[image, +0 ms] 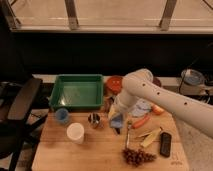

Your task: Place sponge in purple bowl

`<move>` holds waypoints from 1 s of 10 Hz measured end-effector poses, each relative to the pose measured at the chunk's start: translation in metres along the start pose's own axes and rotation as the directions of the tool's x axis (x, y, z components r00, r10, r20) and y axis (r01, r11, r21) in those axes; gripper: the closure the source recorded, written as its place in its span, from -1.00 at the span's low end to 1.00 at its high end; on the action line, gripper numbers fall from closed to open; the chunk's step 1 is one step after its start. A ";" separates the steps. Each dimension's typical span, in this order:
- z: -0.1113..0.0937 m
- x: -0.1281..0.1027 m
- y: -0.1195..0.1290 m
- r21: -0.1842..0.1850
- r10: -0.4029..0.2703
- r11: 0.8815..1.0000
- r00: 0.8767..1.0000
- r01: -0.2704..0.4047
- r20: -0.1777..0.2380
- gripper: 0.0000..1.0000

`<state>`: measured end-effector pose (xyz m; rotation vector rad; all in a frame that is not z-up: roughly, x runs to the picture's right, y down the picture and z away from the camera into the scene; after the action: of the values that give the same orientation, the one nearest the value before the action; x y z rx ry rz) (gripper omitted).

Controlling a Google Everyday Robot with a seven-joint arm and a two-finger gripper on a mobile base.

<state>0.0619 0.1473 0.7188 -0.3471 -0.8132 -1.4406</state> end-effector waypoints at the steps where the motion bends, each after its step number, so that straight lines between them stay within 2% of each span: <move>1: 0.000 0.000 0.000 0.000 0.004 1.000 1.000 -0.004 -0.001 1.00; 3: -0.007 0.008 0.008 0.016 0.051 0.999 0.998 -0.050 -0.025 1.00; 5: -0.020 0.032 0.031 0.038 0.108 0.994 0.993 -0.106 -0.050 1.00; 6: -0.030 0.057 0.049 0.055 0.143 0.989 0.988 -0.140 -0.066 1.00; 8: -0.047 0.084 0.086 0.070 0.205 0.977 0.975 -0.199 -0.087 1.00; 10: -0.065 0.111 0.127 0.086 0.280 0.959 0.953 -0.271 -0.119 1.00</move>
<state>0.1935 0.0398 0.7810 -0.2976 -0.6772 -1.1582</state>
